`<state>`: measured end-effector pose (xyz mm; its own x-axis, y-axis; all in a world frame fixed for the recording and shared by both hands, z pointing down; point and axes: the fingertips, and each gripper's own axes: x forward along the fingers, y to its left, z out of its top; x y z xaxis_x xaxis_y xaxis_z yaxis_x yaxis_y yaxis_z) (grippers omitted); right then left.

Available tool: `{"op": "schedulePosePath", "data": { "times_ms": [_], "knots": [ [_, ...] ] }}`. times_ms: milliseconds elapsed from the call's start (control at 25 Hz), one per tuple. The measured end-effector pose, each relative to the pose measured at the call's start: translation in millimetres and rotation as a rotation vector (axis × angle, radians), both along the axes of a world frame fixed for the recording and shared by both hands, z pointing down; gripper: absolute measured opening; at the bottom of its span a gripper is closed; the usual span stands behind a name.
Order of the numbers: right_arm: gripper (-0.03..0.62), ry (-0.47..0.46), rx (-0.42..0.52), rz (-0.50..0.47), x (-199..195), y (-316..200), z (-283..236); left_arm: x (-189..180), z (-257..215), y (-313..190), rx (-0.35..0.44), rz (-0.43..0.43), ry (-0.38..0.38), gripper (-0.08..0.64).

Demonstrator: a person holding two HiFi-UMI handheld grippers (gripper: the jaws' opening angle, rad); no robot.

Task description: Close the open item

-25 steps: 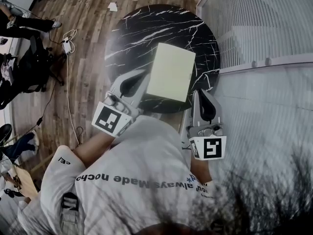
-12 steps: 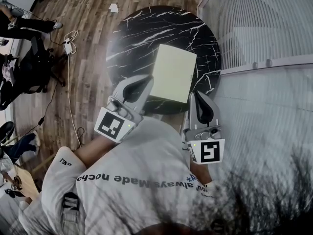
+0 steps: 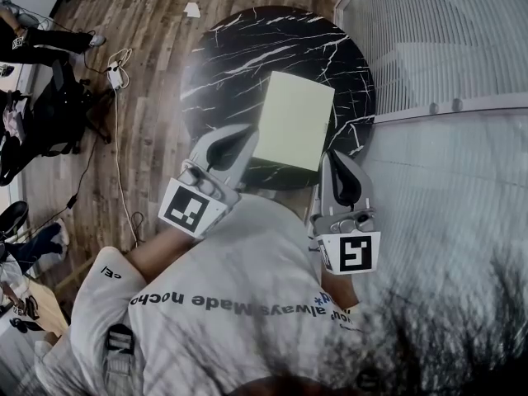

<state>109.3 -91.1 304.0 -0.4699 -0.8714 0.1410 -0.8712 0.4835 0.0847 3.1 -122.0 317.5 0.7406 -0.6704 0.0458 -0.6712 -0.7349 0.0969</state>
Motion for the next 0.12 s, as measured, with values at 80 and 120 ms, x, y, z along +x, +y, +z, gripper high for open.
{"op": "schedulePosePath", "data": {
  "times_ms": [80, 120],
  "knots": [
    [0.002, -0.001, -0.001, -0.001, -1.9, -0.3, 0.9, -2.1, 0.4, 0.2, 0.0, -0.001, 0.004, 0.003],
    [0.002, -0.002, -0.002, -0.001, -2.9, -0.4, 1.4, -3.3, 0.7, 0.3, 0.001, -0.003, 0.007, 0.003]
  ]
}}
